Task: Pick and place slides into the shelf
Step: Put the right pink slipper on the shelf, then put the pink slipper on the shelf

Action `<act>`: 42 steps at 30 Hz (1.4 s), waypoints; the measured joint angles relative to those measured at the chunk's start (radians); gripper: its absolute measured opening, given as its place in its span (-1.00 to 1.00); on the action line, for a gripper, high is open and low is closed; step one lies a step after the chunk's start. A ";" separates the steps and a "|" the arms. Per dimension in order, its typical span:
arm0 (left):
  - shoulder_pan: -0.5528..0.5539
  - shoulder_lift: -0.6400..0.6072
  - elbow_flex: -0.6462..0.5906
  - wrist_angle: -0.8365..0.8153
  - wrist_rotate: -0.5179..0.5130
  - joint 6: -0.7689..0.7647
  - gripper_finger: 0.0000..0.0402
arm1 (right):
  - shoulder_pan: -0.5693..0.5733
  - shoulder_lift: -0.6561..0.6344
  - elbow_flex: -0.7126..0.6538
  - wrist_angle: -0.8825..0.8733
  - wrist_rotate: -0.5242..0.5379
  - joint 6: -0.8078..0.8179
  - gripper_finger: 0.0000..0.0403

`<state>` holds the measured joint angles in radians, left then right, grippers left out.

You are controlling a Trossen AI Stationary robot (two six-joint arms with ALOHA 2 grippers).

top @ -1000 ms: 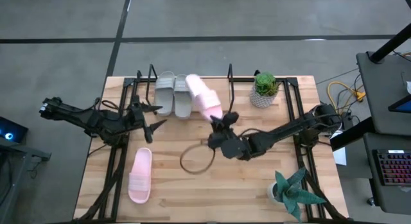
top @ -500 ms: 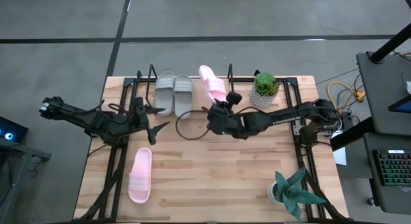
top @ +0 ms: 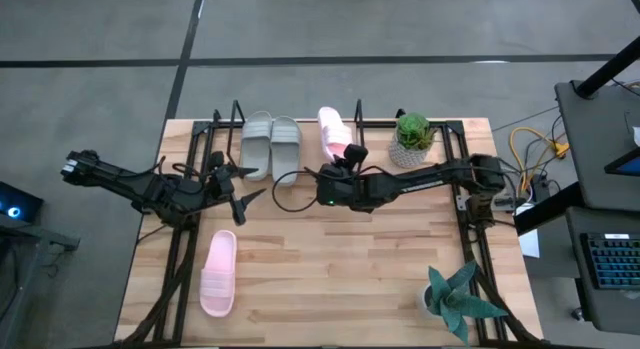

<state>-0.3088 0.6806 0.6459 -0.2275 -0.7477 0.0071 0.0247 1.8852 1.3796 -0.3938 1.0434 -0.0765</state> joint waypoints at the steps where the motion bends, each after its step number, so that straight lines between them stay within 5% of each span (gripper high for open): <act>1: 0.000 -0.001 0.000 0.000 0.000 0.000 0.23 | -0.004 0.012 0.000 0.002 0.003 0.000 -0.86; 19: 0.000 0.014 -0.001 0.001 -0.001 -0.001 0.23 | -0.026 0.092 0.002 -0.126 -0.004 0.052 -0.86; 42: 0.000 0.054 -0.001 0.001 0.000 -0.003 0.23 | -0.038 0.090 0.008 -0.126 -0.375 0.099 0.00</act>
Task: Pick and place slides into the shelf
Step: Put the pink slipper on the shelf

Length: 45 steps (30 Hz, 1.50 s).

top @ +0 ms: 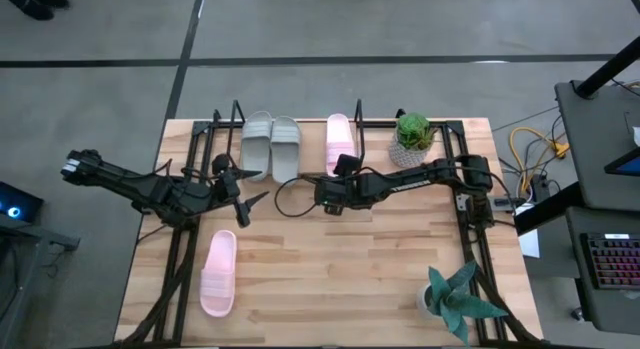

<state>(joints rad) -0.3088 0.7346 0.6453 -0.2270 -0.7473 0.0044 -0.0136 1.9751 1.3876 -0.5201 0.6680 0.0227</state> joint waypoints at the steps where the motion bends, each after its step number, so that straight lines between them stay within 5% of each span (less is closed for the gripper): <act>1: 0.000 0.001 0.000 0.000 0.000 0.000 0.23 | 0.000 0.000 0.000 0.000 -0.012 0.000 0.03; 15: 0.000 0.000 0.000 -0.006 0.015 -0.024 0.23 | 0.040 -0.013 0.095 -0.035 -0.021 -0.060 0.09; 23: 0.000 -0.011 0.005 -0.169 0.145 -0.240 0.23 | 0.166 -0.209 0.079 -0.058 0.115 -0.052 0.01; 27: 0.000 -0.006 0.002 -0.203 0.207 -0.317 0.23 | 0.247 -0.344 -0.026 0.105 0.016 -0.117 -0.06; 34: 0.000 0.030 0.001 -0.209 0.357 -0.413 0.23 | 0.332 -0.583 -0.391 0.652 -0.390 -0.306 -0.16; 45: 0.000 0.118 0.032 -0.324 0.698 -0.667 0.23 | 0.293 -0.684 -0.801 1.168 -0.406 -0.342 -0.27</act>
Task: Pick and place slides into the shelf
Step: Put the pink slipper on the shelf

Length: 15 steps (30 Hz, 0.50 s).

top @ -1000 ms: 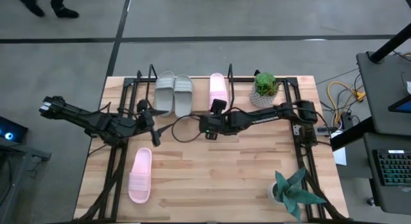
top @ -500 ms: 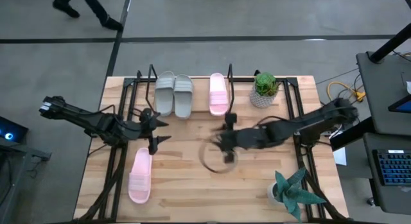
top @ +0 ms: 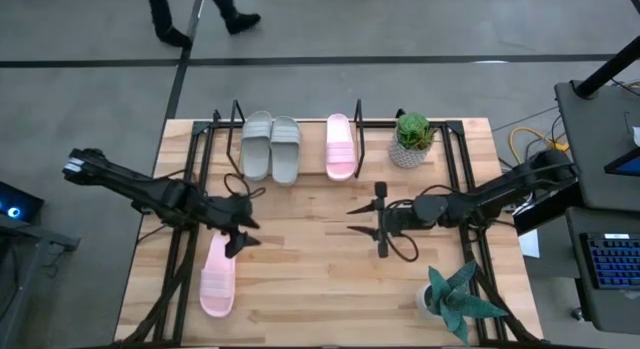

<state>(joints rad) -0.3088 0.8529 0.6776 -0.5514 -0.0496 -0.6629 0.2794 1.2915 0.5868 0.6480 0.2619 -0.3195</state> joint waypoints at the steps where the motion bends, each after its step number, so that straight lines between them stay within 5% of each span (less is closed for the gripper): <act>1: 0.000 0.010 0.001 -0.011 0.042 -0.020 0.23 | -0.004 0.001 -0.012 0.011 0.000 -0.003 -0.27; 9: -0.001 0.107 0.004 -0.112 0.363 -0.264 0.23 | -0.003 0.002 -0.026 0.024 0.000 -0.033 -0.26; 15: -0.026 0.190 0.003 -0.215 0.471 -0.321 0.23 | -0.003 0.002 -0.023 0.022 0.000 -0.075 -0.27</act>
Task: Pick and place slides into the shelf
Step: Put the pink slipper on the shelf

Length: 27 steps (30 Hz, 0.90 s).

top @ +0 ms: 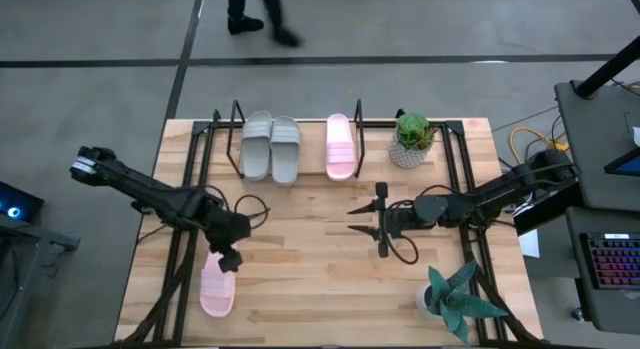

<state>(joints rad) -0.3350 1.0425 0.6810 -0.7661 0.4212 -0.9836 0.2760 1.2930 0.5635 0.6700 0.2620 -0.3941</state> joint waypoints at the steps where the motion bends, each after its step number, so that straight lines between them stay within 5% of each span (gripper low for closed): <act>1: -0.007 0.013 0.000 -0.018 0.006 -0.006 0.23 | 0.000 0.000 0.000 0.000 0.000 -0.001 -0.27; 27: -0.163 0.268 -0.038 0.052 0.148 -0.023 0.19 | 0.000 0.001 -0.001 -0.016 0.000 0.000 -0.37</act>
<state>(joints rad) -0.4980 1.3105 0.6426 -0.7140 0.5688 -1.0066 0.2761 1.2938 0.5625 0.6537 0.2619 -0.3937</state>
